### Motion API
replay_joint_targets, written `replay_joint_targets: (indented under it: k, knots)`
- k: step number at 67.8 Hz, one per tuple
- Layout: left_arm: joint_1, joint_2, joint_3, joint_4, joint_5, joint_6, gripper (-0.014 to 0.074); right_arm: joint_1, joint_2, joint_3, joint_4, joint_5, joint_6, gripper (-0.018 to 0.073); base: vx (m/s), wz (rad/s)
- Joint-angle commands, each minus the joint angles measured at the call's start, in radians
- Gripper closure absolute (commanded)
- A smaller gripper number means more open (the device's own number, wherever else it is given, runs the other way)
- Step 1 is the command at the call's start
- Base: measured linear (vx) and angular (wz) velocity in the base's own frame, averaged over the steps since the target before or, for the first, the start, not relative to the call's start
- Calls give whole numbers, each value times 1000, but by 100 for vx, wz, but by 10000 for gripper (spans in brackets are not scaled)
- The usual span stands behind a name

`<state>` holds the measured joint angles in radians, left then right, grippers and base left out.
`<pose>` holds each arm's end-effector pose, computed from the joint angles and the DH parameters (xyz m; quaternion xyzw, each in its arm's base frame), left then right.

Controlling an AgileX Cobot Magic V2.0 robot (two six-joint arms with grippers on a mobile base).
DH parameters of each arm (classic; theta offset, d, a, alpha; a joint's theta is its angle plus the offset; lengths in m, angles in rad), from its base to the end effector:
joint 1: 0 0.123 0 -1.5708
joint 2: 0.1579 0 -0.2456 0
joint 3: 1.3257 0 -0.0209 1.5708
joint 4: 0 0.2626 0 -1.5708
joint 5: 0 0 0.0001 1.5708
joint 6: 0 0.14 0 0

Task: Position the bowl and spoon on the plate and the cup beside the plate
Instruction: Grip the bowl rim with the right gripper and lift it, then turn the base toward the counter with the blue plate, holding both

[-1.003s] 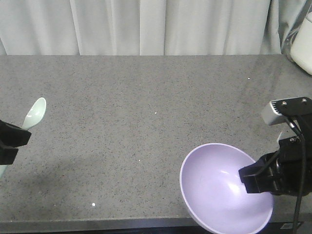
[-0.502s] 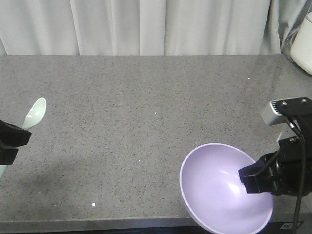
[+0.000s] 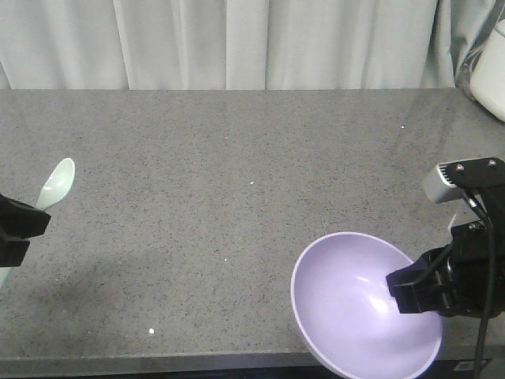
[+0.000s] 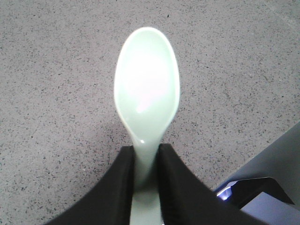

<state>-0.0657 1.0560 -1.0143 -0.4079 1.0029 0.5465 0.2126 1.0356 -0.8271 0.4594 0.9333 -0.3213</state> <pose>0.2520 -0.0635 0.2811 0.2315 0.9059 -0.1197 0.3337 0.2271 0.1001 0.2301 -0.1670 0.9304 0.1977 0.2597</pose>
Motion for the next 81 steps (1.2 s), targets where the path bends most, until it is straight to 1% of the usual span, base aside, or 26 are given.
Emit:
replay_joint_targets:
  k: [1, 41, 57, 81]
  knots:
    - [-4, -19, -25, -32, -44, 1, 531, 0, -17, -24, 24, -35, 0, 560, 0, 0]
    - [-4, -19, -25, -32, -44, 1, 531, 0, -17, -24, 24, -35, -1, 560, -1, -7]
    - [-4, -19, -25, -32, -44, 1, 531, 0, -17, -24, 24, -35, -1, 560, -3, -39]
    - [-4, -19, -25, -32, -44, 1, 531, 0, -17, -24, 24, -35, -1, 560, -5, -54]
